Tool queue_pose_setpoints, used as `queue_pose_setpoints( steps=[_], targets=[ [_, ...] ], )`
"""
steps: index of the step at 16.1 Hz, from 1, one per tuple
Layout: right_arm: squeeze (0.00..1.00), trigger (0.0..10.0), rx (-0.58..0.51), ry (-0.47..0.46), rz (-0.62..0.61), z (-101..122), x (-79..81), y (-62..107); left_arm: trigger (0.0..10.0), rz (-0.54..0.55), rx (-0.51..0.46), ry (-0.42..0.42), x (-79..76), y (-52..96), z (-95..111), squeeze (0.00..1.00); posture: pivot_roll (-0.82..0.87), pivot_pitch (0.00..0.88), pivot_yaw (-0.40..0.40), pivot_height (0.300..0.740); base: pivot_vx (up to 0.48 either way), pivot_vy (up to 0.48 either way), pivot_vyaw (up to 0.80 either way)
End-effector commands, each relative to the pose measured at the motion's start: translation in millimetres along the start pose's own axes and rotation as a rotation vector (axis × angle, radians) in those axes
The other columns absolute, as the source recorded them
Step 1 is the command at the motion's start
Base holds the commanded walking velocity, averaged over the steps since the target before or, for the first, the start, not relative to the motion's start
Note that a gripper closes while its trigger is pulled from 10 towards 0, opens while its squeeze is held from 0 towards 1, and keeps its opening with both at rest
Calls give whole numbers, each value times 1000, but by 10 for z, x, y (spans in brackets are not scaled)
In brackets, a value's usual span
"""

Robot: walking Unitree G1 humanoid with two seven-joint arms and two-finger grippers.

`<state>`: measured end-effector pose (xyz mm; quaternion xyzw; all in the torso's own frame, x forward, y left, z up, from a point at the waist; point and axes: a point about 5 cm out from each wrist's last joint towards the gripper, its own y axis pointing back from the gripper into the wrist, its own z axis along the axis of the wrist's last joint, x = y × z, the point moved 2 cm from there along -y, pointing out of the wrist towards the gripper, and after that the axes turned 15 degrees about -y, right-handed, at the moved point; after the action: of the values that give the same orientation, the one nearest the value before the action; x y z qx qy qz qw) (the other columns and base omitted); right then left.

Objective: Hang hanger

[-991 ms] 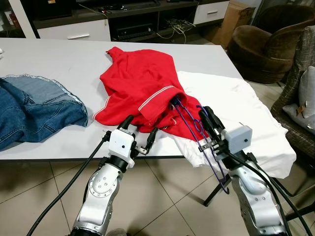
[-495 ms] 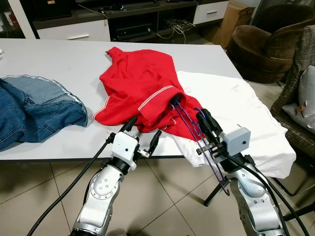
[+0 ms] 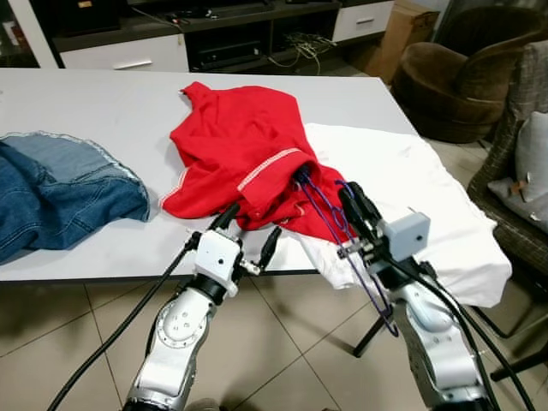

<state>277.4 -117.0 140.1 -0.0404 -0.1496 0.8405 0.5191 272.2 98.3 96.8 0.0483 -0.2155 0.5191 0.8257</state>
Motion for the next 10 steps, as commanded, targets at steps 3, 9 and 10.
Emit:
queue_pose_setpoints(
  steps=[3,9,10],
  targets=[
    [0,10000,61,-5,-22,-109,-36,-31,10000,-14,-11,-8,-40,-16,22,0,75,16,-16,740,0,0,0],
    [0,10000,21,7,34,-58,47,-292,10000,-4,-12,-6,-39,-22,29,0,82,22,-15,740,0,0,0],
    [0,10000,16,11,33,-46,22,-333,10000,-2,-12,-6,-39,-22,30,0,85,21,-17,740,0,0,0]
  ],
)
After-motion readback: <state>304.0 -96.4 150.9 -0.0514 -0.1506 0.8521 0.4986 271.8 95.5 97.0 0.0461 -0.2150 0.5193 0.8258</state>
